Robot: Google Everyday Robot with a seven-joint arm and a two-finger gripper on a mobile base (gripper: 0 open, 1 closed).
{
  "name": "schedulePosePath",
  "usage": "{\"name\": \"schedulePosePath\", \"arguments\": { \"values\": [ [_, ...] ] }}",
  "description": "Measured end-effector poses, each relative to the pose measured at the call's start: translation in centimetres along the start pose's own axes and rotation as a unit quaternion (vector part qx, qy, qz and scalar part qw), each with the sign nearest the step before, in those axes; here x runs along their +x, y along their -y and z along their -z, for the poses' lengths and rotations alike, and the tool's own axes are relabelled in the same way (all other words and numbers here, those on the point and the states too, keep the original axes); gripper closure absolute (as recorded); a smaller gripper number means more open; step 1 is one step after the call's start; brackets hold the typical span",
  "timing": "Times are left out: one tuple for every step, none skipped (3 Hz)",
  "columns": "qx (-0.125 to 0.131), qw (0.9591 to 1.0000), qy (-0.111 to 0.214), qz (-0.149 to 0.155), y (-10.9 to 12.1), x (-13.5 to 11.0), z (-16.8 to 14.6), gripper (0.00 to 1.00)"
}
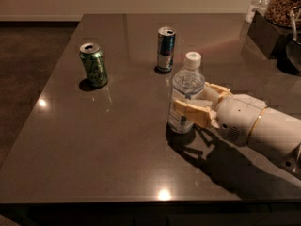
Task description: Place blue plastic bottle upright
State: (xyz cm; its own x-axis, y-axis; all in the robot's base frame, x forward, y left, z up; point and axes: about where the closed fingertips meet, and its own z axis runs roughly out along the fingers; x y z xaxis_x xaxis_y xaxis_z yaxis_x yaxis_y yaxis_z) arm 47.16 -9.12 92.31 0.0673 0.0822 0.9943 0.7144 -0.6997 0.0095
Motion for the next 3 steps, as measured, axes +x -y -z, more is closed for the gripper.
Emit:
{"name": "schedulePosePath", "arguments": {
  "values": [
    [0.002,1.0,0.0,-0.008,0.18,0.08,-0.16,0.1],
    [0.003,0.9999,0.001,-0.012,0.29,0.13,-0.26,0.0],
    [0.003,0.9999,0.001,-0.013,0.29,0.13,-0.26,0.0]
  ]
}}
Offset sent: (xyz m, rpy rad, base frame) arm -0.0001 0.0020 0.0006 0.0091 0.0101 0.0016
